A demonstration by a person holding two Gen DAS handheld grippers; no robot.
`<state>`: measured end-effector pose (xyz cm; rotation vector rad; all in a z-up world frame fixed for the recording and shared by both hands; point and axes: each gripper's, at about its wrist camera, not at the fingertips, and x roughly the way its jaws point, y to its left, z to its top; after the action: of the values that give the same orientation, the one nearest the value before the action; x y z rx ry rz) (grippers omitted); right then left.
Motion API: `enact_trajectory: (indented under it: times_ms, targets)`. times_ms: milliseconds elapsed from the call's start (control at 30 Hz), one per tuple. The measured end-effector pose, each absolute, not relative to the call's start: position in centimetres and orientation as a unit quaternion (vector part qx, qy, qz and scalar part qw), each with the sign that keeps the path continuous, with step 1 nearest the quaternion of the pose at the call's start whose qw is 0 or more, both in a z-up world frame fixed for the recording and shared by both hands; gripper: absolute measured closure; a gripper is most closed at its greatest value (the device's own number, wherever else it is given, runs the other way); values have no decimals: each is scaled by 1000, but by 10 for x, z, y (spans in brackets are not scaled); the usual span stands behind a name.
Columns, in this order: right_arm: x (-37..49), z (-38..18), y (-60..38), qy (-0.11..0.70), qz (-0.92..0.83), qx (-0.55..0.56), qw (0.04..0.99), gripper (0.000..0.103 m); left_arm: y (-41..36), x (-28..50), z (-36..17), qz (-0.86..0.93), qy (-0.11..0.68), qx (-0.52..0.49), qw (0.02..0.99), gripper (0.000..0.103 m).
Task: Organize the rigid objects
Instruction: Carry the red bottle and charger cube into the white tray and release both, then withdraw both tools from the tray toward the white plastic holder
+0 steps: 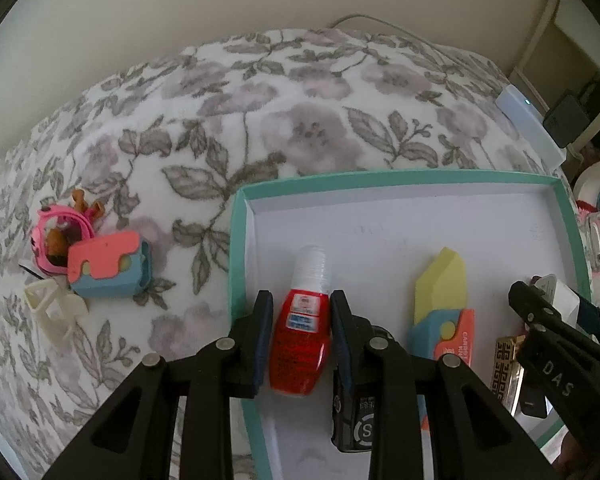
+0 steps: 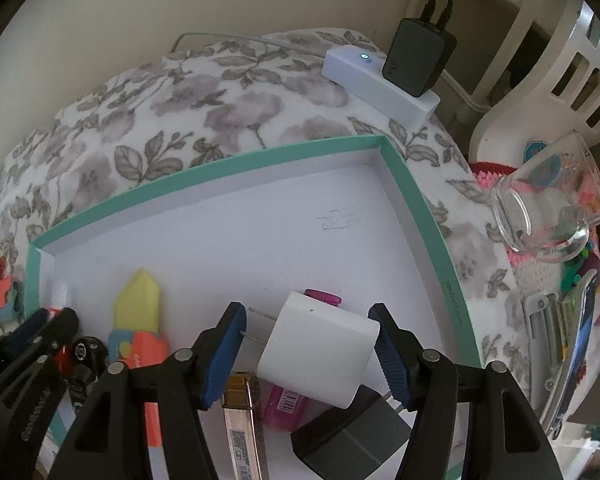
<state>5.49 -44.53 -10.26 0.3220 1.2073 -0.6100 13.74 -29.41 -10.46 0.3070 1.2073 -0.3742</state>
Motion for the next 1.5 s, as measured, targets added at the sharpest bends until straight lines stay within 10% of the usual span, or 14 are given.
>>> enact_trajectory:
  times_ms: [133, 767, 900, 1500]
  targets:
    - [57, -99, -445, 560, -276, 144, 768, 31, -295, 138, -93, -183, 555, 137, 799, 48]
    - [47, 5, -429, 465, -282, 112, 832, 17, -273, 138, -9, -171, 491, 101, 848, 8]
    - [48, 11, -423, 459, -281, 103, 837, 0, -259, 145, -7, -154, 500, 88, 848, 7]
    - [93, -4, -332, 479, -164, 79, 859, 0, -139, 180, -10, -28, 505, 40, 862, 2]
